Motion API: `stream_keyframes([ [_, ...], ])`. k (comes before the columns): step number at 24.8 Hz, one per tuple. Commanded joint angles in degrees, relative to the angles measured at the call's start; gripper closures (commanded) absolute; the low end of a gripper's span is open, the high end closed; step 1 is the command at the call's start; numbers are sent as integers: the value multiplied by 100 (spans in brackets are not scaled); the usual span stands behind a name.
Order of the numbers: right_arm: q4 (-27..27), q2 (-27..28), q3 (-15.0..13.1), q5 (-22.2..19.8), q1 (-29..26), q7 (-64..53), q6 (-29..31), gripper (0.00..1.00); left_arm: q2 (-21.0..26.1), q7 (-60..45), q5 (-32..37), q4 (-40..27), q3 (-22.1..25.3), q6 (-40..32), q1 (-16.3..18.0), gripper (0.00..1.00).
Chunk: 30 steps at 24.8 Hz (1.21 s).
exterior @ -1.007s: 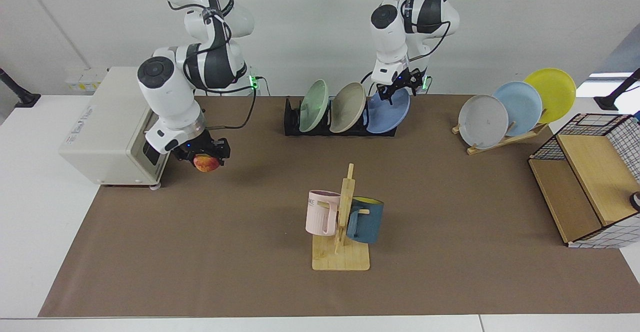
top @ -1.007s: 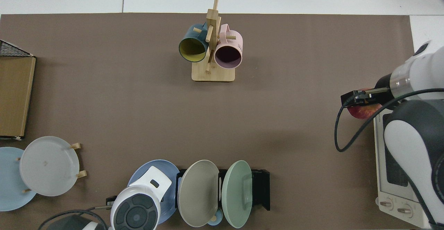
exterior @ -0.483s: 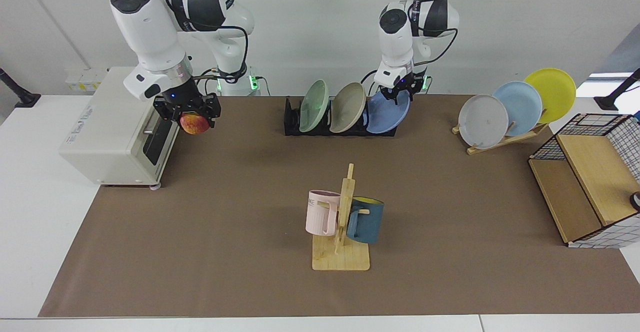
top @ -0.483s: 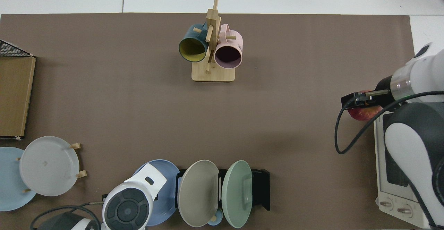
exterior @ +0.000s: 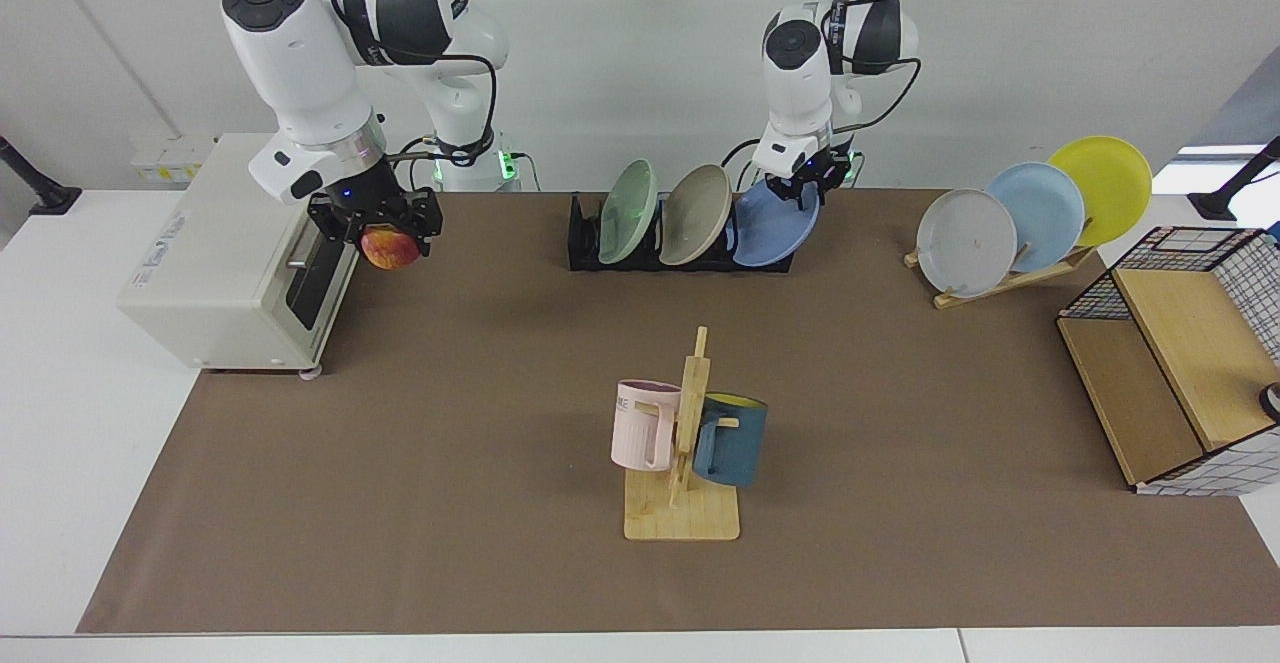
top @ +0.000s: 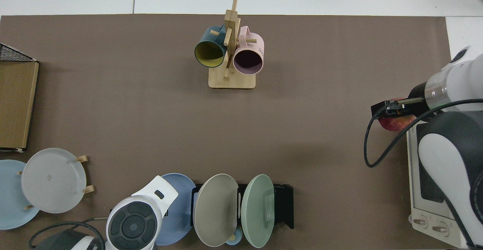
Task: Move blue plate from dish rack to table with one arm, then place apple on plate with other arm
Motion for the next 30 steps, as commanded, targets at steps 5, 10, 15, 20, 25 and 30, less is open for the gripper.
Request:
stream_keyframes([
  [5,-6,-33,14,-33,-48,-173,-54,100,-105,1,77,201,-132,-264,66,91],
  [10,2,-112,14,3,-39,-173,-72,100,-114,-359,208,281,-264,-439,66,100],
  [15,2,-129,14,20,-48,-173,-116,100,-131,-798,341,377,-466,-554,57,100],
  [20,2,-129,14,29,-39,-173,-116,100,-140,-975,394,491,-546,-764,22,100],
  [25,2,-138,14,38,-39,-173,-116,100,-157,-984,411,650,-616,-1081,-13,100],
  [30,2,-138,14,38,-39,-173,-116,100,-166,-887,639,1044,-607,-1423,57,100],
])
